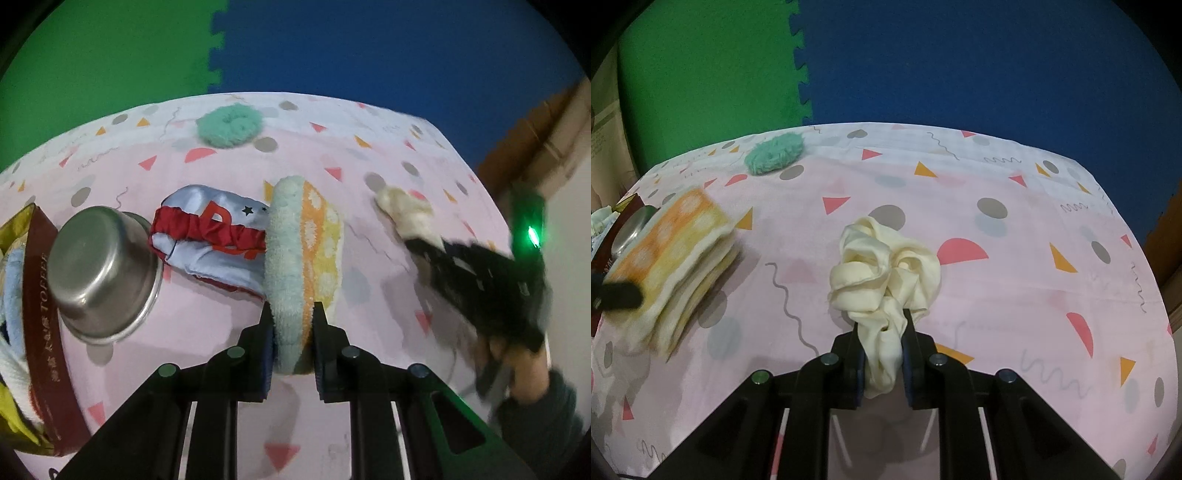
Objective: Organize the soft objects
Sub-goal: 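Grasp the orange-and-white striped towel with the left gripper while the right holds the scrunchie, then lift the striped towel with the left gripper while the right holds the scrunchie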
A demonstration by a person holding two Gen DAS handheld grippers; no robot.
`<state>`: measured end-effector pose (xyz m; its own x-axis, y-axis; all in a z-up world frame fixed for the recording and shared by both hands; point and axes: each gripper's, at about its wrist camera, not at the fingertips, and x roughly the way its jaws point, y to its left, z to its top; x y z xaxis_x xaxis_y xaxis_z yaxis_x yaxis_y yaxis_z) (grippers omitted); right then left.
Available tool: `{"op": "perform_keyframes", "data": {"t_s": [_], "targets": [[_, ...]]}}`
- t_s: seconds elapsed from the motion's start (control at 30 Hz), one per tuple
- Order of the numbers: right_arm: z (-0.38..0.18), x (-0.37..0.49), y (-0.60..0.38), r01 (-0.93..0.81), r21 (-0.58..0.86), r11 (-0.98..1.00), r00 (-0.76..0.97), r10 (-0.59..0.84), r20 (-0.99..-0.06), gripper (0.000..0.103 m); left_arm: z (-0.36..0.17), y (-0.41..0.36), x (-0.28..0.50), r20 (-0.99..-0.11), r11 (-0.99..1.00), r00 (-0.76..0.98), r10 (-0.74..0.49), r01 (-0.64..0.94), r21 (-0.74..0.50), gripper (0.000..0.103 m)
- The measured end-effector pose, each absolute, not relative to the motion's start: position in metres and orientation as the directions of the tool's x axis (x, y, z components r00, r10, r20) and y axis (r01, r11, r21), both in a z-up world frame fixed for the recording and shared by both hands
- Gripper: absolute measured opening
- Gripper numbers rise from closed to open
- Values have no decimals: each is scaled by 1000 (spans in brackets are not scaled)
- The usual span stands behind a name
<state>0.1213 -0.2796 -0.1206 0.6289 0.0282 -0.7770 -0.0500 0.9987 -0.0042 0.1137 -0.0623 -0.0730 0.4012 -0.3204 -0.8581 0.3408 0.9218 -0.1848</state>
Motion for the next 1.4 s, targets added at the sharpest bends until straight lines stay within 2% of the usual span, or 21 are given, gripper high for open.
{"op": "perform_keyframes", "data": {"t_s": [0.17,0.33,0.43,0.47,0.5,0.6,0.7,0.77,0.9,0.97,1.4], "targets": [[-121,121,-279,-50,-8,999,629,25,-777,15,-72,-56,83,-869,893,358,-341,412,-180,16],[-121,122,-279,-50,-9,999,629,25,-777,15,-84,-55,61,-894,881,343,-287,461,-106,20],[-121,122,-278,-51,-13,999,630,22,-777,15,-87,-51,60,-893,883,332,-303,451,-131,22],[-121,122,-278,-51,-14,999,630,21,-776,15,-88,-51,62,-894,886,325,-308,441,-145,26],[-121,122,-278,-51,-15,999,630,21,-776,15,-90,-51,63,-895,885,317,-315,438,-157,36],[-121,122,-278,-51,-13,999,630,22,-777,15,-95,-57,68,-904,886,295,-310,434,-162,51],[-121,122,-278,-51,-15,999,630,21,-777,15,-99,-61,71,-905,889,304,-298,433,-147,52],[-121,122,-278,-51,-12,999,630,23,-777,15,-104,-62,74,-909,893,291,-299,422,-158,49],[-121,123,-278,-51,-9,999,629,25,-777,15,-105,-60,76,-907,898,291,-305,406,-172,28],[-121,123,-278,-51,-9,999,629,25,-777,15,-100,-58,74,-900,895,302,-316,409,-178,21],[-121,123,-278,-51,-8,999,630,25,-776,15,-58,-52,55,-865,885,376,-332,440,-148,18]]}}
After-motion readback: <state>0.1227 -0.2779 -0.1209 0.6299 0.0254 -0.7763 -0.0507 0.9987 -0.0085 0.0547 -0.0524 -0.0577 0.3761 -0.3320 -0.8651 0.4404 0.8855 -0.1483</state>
